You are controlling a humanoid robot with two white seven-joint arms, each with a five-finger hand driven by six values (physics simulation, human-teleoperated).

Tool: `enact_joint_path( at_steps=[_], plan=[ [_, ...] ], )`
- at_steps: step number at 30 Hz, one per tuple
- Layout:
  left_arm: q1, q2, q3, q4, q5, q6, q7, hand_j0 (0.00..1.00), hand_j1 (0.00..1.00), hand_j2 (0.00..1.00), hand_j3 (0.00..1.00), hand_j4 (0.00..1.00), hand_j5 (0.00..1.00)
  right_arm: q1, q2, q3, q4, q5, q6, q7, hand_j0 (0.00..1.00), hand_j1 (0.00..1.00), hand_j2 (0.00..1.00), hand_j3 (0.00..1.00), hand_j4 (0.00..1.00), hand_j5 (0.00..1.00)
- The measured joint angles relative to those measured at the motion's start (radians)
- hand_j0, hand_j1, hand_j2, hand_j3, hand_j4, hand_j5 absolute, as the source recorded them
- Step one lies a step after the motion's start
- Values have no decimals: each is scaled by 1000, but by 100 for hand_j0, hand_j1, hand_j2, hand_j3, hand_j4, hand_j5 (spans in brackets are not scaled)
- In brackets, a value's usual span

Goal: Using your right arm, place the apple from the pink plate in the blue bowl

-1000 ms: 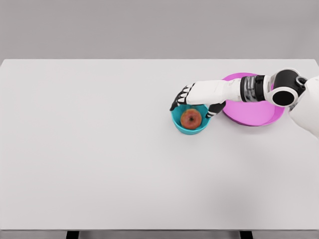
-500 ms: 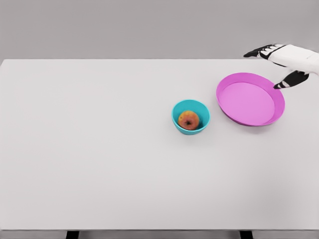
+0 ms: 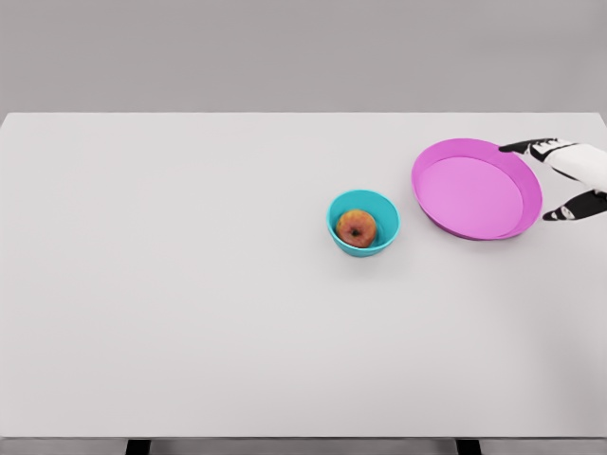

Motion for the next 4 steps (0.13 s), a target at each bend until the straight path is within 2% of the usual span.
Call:
enact_joint_path(
  at_steps=[4],
  plan=[
    [0,0,0,0,0,0,0,100,100,100,100,100,100,17,13,-9,-4,2,0,0,100,100,100,100,100,100]
  ],
)
